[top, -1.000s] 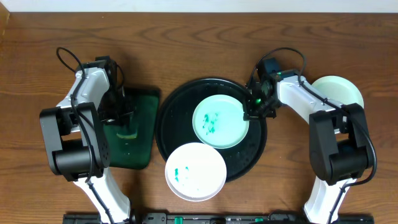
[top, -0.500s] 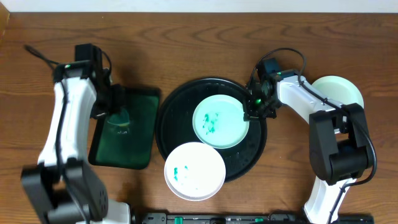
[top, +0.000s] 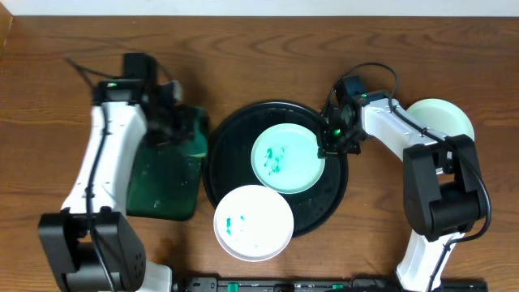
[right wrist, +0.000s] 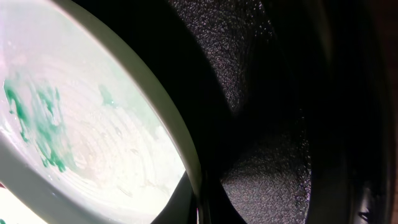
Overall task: Clean dirty plates on tray and stack at the side
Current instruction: 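Grasp the sponge from the green tray with the left gripper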
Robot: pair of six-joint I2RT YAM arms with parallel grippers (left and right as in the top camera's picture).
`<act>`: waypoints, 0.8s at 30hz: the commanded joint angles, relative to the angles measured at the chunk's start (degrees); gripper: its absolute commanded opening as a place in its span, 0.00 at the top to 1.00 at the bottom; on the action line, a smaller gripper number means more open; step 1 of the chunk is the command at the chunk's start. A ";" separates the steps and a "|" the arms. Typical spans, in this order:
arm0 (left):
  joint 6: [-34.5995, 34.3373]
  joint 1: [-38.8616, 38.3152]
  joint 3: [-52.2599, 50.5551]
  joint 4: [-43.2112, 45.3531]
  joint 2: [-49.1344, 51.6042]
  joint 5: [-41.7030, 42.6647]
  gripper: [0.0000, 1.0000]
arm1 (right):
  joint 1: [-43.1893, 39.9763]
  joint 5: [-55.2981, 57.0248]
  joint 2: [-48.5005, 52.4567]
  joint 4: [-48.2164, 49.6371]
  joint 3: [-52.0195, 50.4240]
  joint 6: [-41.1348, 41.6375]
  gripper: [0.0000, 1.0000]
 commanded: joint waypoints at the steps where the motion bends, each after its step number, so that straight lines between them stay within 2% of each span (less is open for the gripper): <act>1: -1.03 -4.31 0.57 1.44 1.49 2.93 0.93 | 0.59 2.62 3.58 -0.94 -1.84 -0.44 0.99; 14: -4.24 -18.78 0.57 11.54 15.76 11.34 0.93 | 0.57 2.40 3.58 -1.16 -1.84 -0.44 0.99; 24: -8.04 -26.23 0.57 16.85 22.99 12.87 0.93 | 0.57 2.38 3.58 -1.16 -1.84 -0.42 0.99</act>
